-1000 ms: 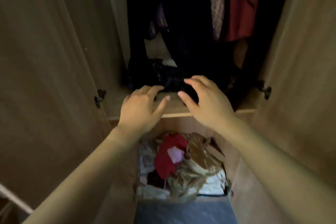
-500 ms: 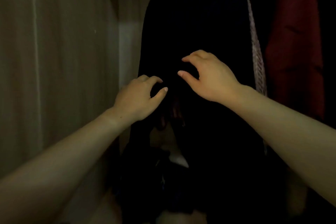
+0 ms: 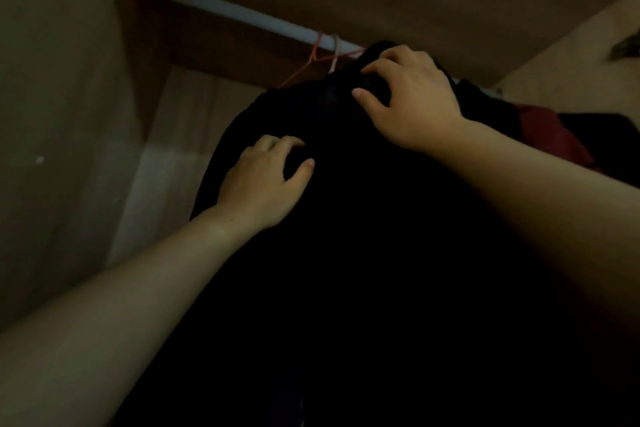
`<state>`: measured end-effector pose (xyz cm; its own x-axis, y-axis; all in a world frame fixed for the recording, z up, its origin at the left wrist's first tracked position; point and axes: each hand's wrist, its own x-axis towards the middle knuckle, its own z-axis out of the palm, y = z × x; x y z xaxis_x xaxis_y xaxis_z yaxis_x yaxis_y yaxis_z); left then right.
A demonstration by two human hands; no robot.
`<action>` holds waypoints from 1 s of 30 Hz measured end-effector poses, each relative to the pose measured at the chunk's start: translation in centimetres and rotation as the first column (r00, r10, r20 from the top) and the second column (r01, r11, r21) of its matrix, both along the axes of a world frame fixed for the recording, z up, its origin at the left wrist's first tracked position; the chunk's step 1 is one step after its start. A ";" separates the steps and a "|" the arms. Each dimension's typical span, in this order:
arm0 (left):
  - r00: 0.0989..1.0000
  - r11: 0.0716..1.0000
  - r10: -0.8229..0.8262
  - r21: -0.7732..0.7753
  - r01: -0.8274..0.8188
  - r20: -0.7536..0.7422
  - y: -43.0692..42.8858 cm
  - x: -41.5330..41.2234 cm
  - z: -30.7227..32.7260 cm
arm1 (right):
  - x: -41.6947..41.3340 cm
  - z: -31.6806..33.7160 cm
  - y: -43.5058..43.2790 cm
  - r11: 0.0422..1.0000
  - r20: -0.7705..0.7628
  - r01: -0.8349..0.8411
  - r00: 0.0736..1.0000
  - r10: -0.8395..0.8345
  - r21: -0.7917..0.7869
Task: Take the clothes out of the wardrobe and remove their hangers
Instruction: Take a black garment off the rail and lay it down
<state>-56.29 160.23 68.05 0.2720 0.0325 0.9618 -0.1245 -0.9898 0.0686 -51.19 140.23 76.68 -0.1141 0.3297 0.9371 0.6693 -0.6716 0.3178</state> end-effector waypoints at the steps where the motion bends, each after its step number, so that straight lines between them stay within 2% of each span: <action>1: 0.999 1.000 -0.016 -0.004 0.016 0.031 0.4 0.7 1.2 | 0.2 1.7 0.1 0.999 -0.003 0.045 0.999 -0.045 0.006; 5: 0.986 1.000 -0.030 0.010 0.029 0.166 1.6 2.6 5.4 | 1.3 7.0 0.8 0.993 -0.091 0.117 0.989 -0.114 0.027; 10: 0.984 0.998 -0.070 0.007 0.070 0.167 3.1 4.0 8.7 | 2.2 10.4 1.7 0.990 -0.200 0.143 0.970 -0.141 -0.005; 14: 0.978 0.984 -0.178 0.008 0.178 0.105 4.0 4.6 9.5 | 2.0 11.9 2.0 0.997 -0.232 0.072 0.970 -0.068 0.009; 17: 0.970 0.975 -0.223 0.029 0.222 0.100 4.5 4.9 9.4 | 1.7 12.5 2.5 0.997 -0.275 -0.041 0.960 0.058 0.065; 21: 0.962 0.964 -0.268 0.021 0.267 0.056 4.7 4.6 10.0 | 2.1 12.8 2.9 0.961 -0.250 -0.148 0.946 0.207 0.235; 25: 0.955 0.957 -0.290 0.027 0.289 0.062 4.4 4.1 11.6 | 1.2 13.7 2.8 0.915 -0.187 -0.152 0.954 0.234 0.373; 30: 0.909 0.907 -0.414 -0.056 0.417 0.053 3.9 2.6 14.2 | -0.5 14.7 2.1 0.864 -0.117 -0.189 0.955 0.272 0.467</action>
<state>-53.73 164.14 82.21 0.2363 -0.0129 0.9716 -0.5276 -0.8414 0.1171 -51.69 142.34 91.38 0.0429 -0.1438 0.9887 0.8388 -0.5325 -0.1139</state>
